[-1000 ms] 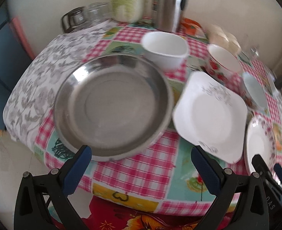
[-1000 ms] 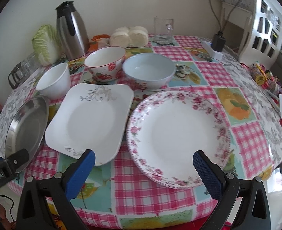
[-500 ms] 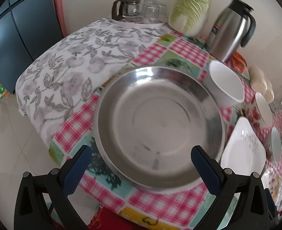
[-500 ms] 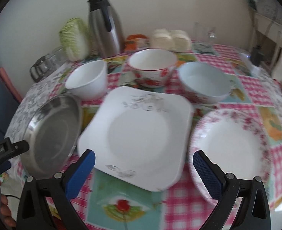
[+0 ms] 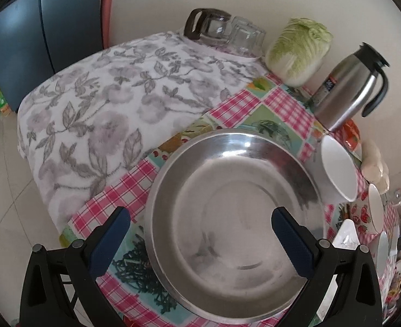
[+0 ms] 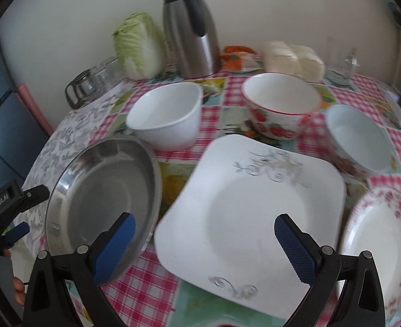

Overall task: Organize plates and bowls
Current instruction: 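Move the left gripper to the steel pan rim while the right gripper approaches it too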

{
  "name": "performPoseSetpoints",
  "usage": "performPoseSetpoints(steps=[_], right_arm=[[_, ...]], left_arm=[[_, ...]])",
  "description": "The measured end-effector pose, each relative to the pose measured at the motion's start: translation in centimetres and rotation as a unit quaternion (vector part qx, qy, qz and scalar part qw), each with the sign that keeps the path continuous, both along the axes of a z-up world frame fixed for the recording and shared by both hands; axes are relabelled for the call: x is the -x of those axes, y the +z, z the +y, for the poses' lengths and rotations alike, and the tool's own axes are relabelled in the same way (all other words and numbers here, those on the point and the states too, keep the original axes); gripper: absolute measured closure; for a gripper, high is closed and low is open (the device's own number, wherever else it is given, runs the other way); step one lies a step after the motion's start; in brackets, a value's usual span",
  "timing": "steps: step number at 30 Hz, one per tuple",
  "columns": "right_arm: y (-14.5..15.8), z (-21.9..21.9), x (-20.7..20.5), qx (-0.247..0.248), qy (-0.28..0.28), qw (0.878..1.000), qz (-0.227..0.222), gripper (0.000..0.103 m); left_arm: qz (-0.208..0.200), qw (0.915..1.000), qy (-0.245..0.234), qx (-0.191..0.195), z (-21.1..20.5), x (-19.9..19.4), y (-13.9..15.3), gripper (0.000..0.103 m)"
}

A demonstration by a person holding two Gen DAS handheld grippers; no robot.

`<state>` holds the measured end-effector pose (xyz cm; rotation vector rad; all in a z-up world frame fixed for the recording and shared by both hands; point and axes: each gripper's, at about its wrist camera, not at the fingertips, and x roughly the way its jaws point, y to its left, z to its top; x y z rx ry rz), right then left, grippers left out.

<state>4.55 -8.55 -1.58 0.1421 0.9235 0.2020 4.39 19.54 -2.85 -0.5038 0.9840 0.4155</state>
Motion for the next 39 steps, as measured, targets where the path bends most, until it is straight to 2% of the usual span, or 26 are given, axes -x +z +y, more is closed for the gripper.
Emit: performPoseSetpoints(steps=[4,8,12,17,18,19,20,23,25,33,37,39], right_arm=[[0.3,1.4,-0.9,0.017,0.015,1.000,-0.017,0.000],[0.7,2.4,-1.8,0.010,0.029,0.999,-0.036,0.000],[0.5,3.6,-3.1,0.004,0.048,0.998,-0.041,0.000],[-0.2,5.3,-4.0,0.006,0.070,0.997,-0.036,0.000],[-0.4,5.6,-4.1,0.003,0.074,0.997,-0.031,0.000],[-0.5,5.7,-4.0,0.000,0.078,0.997,-0.029,0.002],[-0.6,5.9,-4.1,-0.004,0.083,0.996,-0.028,0.005],[-0.9,6.3,-4.3,-0.009,0.092,0.995,-0.025,0.017],[-1.2,6.3,-4.4,-0.020,0.096,0.995,-0.016,0.021],[-2.2,6.7,-4.3,-0.035,0.117,0.992,0.011,0.025],[-2.8,7.2,-4.2,-0.044,0.126,0.991,0.027,0.036],[-2.9,7.3,-4.1,-0.043,0.127,0.991,0.027,0.038]], left_arm=[[-0.002,0.9992,0.036,0.014,1.7,0.2,-0.5,0.000],[0.015,0.9972,0.070,0.022,3.2,0.4,-1.6,0.000],[0.049,0.9967,0.064,0.012,3.5,-0.4,-3.0,0.000],[0.065,0.9960,0.061,0.009,3.8,-0.8,-3.9,0.001],[0.070,0.9957,0.061,0.009,4.0,-0.9,-4.1,0.005],[0.075,0.9955,0.058,0.011,4.0,-0.9,-4.4,0.010],[0.081,0.9952,0.054,0.014,4.0,-1.0,-4.7,0.020],[0.091,0.9946,0.049,0.012,3.9,-1.3,-5.2,0.024],[0.090,0.9949,0.045,0.007,3.8,-1.2,-5.1,0.029],[0.107,0.9927,0.053,-0.015,4.0,-1.3,-5.5,0.030],[0.110,0.9923,0.055,-0.018,4.2,-1.2,-5.5,0.030],[0.106,0.9926,0.055,-0.018,4.2,-1.1,-5.5,0.030]])
